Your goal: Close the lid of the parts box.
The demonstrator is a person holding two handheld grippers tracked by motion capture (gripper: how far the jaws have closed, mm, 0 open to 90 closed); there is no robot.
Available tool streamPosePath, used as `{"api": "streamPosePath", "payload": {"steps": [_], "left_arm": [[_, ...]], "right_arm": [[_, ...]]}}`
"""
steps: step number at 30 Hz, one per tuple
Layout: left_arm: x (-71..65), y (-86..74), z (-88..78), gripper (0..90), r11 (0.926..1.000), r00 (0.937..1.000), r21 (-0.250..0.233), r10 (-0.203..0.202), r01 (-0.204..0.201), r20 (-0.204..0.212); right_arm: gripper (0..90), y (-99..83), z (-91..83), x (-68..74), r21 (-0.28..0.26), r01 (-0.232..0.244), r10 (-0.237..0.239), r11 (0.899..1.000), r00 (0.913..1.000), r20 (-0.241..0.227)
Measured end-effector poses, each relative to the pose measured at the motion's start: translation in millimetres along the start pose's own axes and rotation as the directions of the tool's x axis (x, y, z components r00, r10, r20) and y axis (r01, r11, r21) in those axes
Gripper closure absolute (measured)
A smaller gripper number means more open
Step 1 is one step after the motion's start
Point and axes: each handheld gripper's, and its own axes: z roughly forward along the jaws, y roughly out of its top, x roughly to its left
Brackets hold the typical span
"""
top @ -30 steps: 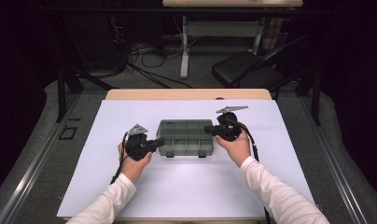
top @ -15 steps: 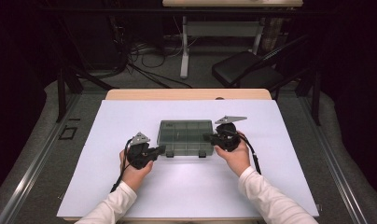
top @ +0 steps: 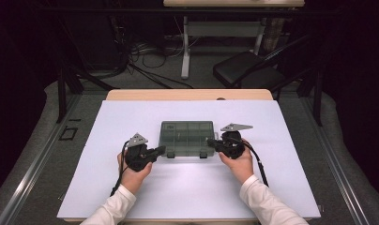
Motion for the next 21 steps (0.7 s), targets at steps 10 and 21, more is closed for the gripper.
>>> {"api": "streamPosePath", "payload": {"steps": [10, 21], "left_arm": [[12.9, 4.1, 10.2, 89.7, 0.9996, 0.9992, 0.007, -0.028, 0.029, -0.029], [15.5, 0.9, 18.8, 89.8, 0.9992, 0.9989, 0.033, -0.021, 0.023, -0.042]], "right_arm": [[90.0, -9.9, -3.0, 1.3, -0.004, 0.008, -0.008, 1.000, 0.9999, 0.008], [90.0, -13.9, -1.9, -1.1, -0.006, -0.004, 0.004, 1.000, 1.0000, -0.003]]}}
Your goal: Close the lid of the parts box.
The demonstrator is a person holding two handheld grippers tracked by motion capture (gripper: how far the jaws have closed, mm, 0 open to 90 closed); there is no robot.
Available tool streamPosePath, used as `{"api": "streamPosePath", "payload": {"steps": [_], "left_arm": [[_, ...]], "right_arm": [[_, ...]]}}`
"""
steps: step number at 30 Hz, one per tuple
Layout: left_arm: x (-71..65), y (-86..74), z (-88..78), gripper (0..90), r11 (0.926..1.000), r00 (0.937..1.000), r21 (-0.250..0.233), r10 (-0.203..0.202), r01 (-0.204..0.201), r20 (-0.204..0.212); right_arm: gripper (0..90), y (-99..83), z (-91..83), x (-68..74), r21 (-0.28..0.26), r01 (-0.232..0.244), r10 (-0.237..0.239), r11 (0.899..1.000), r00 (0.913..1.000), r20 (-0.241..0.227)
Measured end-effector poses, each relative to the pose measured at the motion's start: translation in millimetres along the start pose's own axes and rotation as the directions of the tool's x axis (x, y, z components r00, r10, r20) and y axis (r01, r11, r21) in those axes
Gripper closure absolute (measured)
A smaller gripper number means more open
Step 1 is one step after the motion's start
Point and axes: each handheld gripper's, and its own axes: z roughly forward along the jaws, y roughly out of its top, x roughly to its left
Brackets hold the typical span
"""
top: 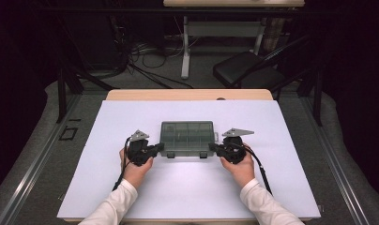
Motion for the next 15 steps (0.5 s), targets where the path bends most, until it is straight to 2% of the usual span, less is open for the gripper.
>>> {"api": "streamPosePath", "payload": {"steps": [9, 13, 14, 15], "left_arm": [[-1.3, -0.5, -0.5, 89.4, 1.0000, 1.0000, 0.000, 0.004, -0.004, -0.004], [-4.3, -1.9, -2.5, 82.7, 1.0000, 0.9999, -0.005, 0.009, -0.009, -0.005], [-4.6, -2.1, -3.2, 81.1, 1.0000, 1.0000, -0.003, 0.009, -0.009, -0.002], [-4.9, -2.2, -3.9, 79.2, 1.0000, 1.0000, -0.002, 0.008, -0.008, -0.002]], "right_arm": [[90.0, -1.2, 0.4, 1.5, -0.008, 0.003, -0.003, 1.000, 1.0000, 0.003], [87.3, -1.0, -0.8, 2.7, -0.004, 0.013, -0.013, 1.000, 0.9999, -0.001], [85.6, -0.5, -2.1, 3.6, 0.007, 0.024, -0.024, 1.000, 0.9996, 0.012], [84.9, -0.7, -1.7, 4.1, -0.009, 0.036, -0.036, 0.999, 0.9993, 0.014]]}}
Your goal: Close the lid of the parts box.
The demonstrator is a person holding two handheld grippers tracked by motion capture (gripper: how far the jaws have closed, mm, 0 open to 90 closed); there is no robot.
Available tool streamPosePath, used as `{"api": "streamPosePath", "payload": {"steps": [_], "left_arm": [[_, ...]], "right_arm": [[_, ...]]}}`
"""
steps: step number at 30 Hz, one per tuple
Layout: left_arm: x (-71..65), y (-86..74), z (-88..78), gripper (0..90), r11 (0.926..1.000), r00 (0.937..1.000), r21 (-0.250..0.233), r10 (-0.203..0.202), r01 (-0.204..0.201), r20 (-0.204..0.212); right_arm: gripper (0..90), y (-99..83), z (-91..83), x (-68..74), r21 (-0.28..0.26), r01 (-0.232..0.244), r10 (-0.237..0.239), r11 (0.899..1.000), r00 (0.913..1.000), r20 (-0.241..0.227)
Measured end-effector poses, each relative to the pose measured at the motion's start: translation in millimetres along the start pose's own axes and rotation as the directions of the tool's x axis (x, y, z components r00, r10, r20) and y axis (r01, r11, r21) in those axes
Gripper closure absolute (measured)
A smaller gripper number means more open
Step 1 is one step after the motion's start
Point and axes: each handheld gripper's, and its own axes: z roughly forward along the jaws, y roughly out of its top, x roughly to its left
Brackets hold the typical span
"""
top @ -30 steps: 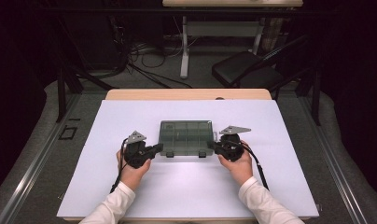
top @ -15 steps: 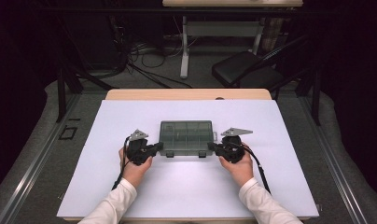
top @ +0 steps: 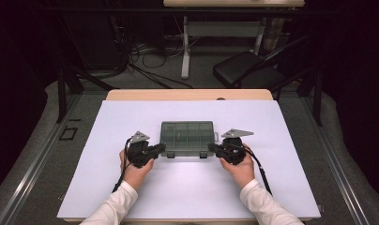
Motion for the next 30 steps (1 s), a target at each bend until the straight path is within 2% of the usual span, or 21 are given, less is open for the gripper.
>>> {"api": "streamPosePath", "payload": {"steps": [3, 8, 12, 16, 19, 23, 27, 30], "left_arm": [[0.2, -0.2, -1.8, 73.2, 1.0000, 0.9999, 0.005, 0.003, -0.003, 0.012], [-1.1, -0.2, -3.0, 64.2, 0.9998, 0.9998, 0.000, 0.018, -0.018, 0.009], [-2.5, 0.3, -5.1, 55.0, 0.9988, 0.9989, -0.012, 0.048, -0.048, -0.002], [-2.2, 0.9, -6.5, 46.6, 0.9961, 0.9968, -0.037, 0.080, -0.080, 0.000], [-1.5, 1.4, -7.1, 44.2, 0.9963, 0.9972, -0.045, 0.074, -0.073, 0.014], [-0.7, 1.9, -7.1, 41.2, 0.9951, 0.9957, -0.037, 0.092, -0.092, 0.008], [-0.4, 2.4, -6.7, 37.6, 0.9938, 0.9946, -0.043, 0.103, -0.103, 0.013], [0.1, 3.2, -7.6, 36.4, 0.9917, 0.9925, -0.039, 0.122, -0.122, -0.001]], "right_arm": [[80.6, 0.7, -2.2, 1.1, 0.000, 0.009, -0.009, 1.000, 1.0000, 0.004], [72.5, 1.6, -5.2, 2.3, -0.012, 0.008, -0.008, 1.000, 1.0000, 0.006], [62.1, 1.8, -6.3, 2.9, -0.015, 0.009, -0.008, 1.000, 0.9998, 0.016], [57.4, 2.1, -7.2, 3.4, -0.010, 0.026, -0.026, 1.000, 0.9990, 0.035], [54.5, 3.1, -7.2, 2.9, -0.023, 0.037, -0.036, 0.999, 0.9984, 0.043], [49.4, 3.9, -6.7, 2.5, -0.024, 0.039, -0.039, 0.999, 0.9986, 0.035], [47.8, 3.7, -5.2, 2.8, -0.032, 0.070, -0.068, 0.997, 0.9967, 0.044], [47.5, 3.5, -4.9, 3.4, -0.036, 0.074, -0.073, 0.997, 0.9964, 0.043]]}}
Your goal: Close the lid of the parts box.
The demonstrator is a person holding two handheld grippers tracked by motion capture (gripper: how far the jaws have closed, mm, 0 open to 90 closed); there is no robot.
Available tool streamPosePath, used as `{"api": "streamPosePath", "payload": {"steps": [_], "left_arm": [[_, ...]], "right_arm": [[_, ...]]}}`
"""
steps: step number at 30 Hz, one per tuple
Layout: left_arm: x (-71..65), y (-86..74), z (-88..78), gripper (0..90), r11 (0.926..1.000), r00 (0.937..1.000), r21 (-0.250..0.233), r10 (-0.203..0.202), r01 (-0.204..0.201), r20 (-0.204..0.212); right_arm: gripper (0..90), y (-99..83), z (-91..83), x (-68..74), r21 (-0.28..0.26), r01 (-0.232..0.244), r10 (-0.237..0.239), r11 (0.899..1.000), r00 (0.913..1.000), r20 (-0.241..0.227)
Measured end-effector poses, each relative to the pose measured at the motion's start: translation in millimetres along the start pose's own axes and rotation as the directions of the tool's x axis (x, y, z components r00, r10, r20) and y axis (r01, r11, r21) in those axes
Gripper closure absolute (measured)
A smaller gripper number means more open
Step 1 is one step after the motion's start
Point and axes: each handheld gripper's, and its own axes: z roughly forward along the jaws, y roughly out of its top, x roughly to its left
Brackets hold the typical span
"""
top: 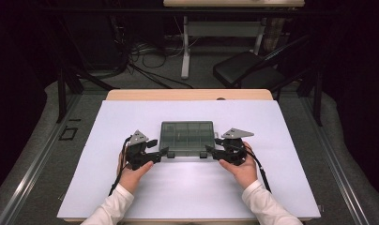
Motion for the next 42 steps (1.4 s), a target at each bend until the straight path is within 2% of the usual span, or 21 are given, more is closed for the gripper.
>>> {"api": "streamPosePath", "payload": {"steps": [4, 7, 10, 11, 15, 17, 19, 21, 28, 30, 32, 36, 38, 39, 42], "left_arm": [[0.6, -0.2, 0.6, 35.2, 0.9999, 0.9998, 0.005, -0.016, 0.016, 0.010], [0.8, 0.0, -0.4, 35.1, 0.9998, 0.9999, 0.017, -0.010, 0.010, -0.005], [2.0, 0.1, -1.1, 34.7, 0.9985, 0.9987, 0.029, -0.047, 0.046, 0.018], [2.3, 0.4, -1.5, 34.7, 0.9982, 0.9985, 0.036, -0.048, 0.047, 0.025], [2.4, 2.0, -5.3, 34.3, 0.9980, 0.9971, 0.033, -0.056, 0.055, 0.052], [2.5, 2.4, -7.0, 32.1, 0.9984, 0.9974, 0.033, -0.047, 0.045, 0.055], [2.3, 2.6, -8.1, 25.2, 0.9984, 0.9973, 0.050, -0.030, 0.027, 0.066], [1.6, 2.4, -8.2, 24.3, 0.9985, 0.9985, 0.055, -0.005, 0.002, 0.054], [-0.8, 3.5, -11.4, 16.6, 0.9977, 0.9973, 0.056, 0.035, -0.039, 0.064], [-1.5, 3.8, -13.4, 15.4, 0.9976, 0.9977, 0.050, 0.045, -0.048, 0.050], [-0.9, 3.6, -15.4, 15.1, 0.9987, 0.9978, 0.030, 0.039, -0.041, 0.053], [0.3, 2.8, -19.2, 14.7, 0.9991, 0.9988, 0.014, 0.041, -0.041, 0.027], [2.3, 2.1, -21.5, 13.3, 0.9990, 0.9986, 0.010, 0.042, -0.043, 0.031], [2.8, 1.5, -22.6, 12.4, 0.9993, 0.9989, 0.006, 0.037, -0.037, 0.028], [5.4, -0.9, -25.6, 9.1, 0.9995, 0.9992, -0.005, 0.032, -0.032, 0.025]], "right_arm": [[43.4, 0.0, -0.1, 0.8, 0.003, -0.006, 0.006, 1.000, 1.0000, -0.001], [43.7, 0.4, -1.5, 1.3, 0.007, -0.026, 0.026, 1.000, 0.9996, -0.014], [45.2, 0.7, -4.2, 0.8, 0.003, -0.032, 0.032, 0.999, 0.9991, -0.029], [44.7, 0.4, -5.0, 0.7, -0.003, -0.025, 0.025, 1.000, 0.9991, -0.035], [36.7, 0.2, -7.1, 1.2, 0.002, -0.001, 0.001, 1.000, 0.9985, -0.055], [32.7, 0.4, -8.0, 1.0, 0.008, 0.005, -0.005, 1.000, 0.9987, -0.051], [30.2, 0.7, -9.1, 0.8, 0.002, -0.001, 0.001, 1.000, 0.9988, -0.048], [27.4, 1.5, -10.9, -0.4, 0.001, 0.008, -0.008, 1.000, 0.9988, -0.048], [17.0, 0.3, -18.1, -2.1, 0.011, 0.026, -0.026, 1.000, 0.9985, -0.048], [14.8, -0.6, -18.2, -1.3, 0.023, 0.044, -0.043, 0.999, 0.9984, -0.037], [14.0, -2.3, -18.7, 1.3, 0.036, 0.062, -0.061, 0.997, 0.9979, -0.021], [12.9, -6.3, -22.2, 6.4, 0.008, 0.077, -0.077, 0.997, 0.9970, 0.007], [12.3, -6.5, -23.7, 9.0, -0.003, 0.078, -0.078, 0.997, 0.9968, 0.014], [12.2, -6.3, -24.7, 10.0, -0.009, 0.093, -0.093, 0.996, 0.9955, 0.019], [12.2, -6.5, -26.4, 13.3, -0.011, 0.097, -0.097, 0.995, 0.9953, -0.001]]}}
